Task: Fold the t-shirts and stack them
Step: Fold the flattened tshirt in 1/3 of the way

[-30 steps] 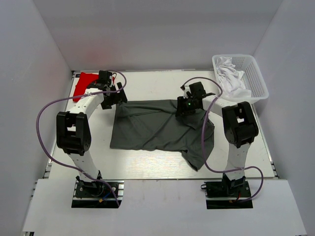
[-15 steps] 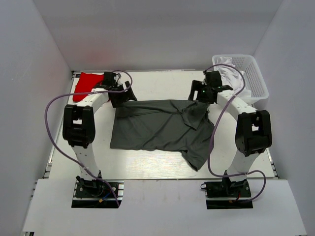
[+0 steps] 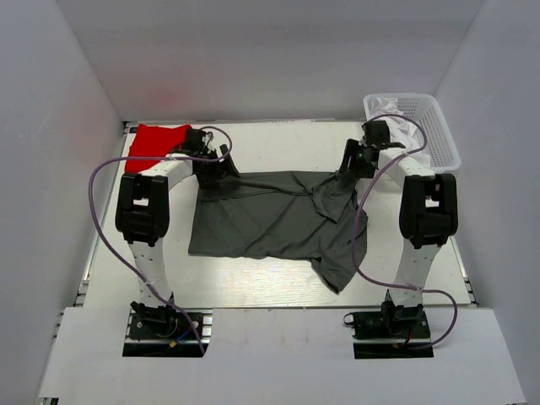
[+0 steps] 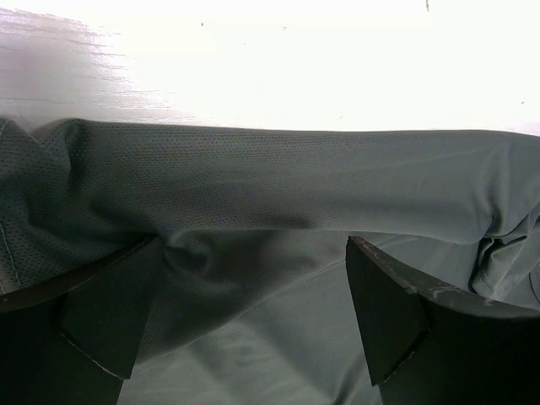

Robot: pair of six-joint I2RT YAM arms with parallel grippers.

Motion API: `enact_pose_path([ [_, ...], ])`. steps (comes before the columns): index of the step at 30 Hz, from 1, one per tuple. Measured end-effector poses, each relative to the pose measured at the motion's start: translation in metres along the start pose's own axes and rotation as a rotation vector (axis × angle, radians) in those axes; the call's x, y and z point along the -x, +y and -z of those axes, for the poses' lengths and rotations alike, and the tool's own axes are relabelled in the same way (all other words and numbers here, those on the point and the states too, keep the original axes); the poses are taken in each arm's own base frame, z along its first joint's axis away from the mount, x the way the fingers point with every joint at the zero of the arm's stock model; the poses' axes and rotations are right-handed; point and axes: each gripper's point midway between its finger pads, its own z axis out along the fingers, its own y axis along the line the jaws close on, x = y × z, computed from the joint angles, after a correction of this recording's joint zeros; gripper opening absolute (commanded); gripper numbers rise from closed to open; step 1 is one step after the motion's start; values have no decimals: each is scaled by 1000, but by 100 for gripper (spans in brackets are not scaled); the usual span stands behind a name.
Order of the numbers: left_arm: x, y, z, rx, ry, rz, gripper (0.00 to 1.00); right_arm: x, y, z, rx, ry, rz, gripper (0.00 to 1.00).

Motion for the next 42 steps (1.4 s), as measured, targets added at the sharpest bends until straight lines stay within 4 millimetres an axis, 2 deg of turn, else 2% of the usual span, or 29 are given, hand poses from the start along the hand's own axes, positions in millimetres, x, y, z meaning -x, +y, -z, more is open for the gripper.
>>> enact_pose_path([
  [5,0,1,-1,2,-4,3,100,1,-5,-11,4,5,-7,43],
  [7,1,3,0,6,-7,6,100,3,-9,-11,-5,-1,-15,21],
  [9,1,5,0,7,-10,7,100,6,-14,-11,-17,-12,-25,4],
  [10,1,5,0,8,-11,7,100,7,-17,-11,-22,-15,-29,0],
  [18,0,12,3,47,-27,6,100,14,-29,-11,-46,-37,-54,0],
  [26,-3,18,6,74,-37,6,100,8,-43,-9,-88,-29,-68,0],
  [42,-3,23,9,103,-43,0,100,12,-41,-13,-45,-55,-94,0],
])
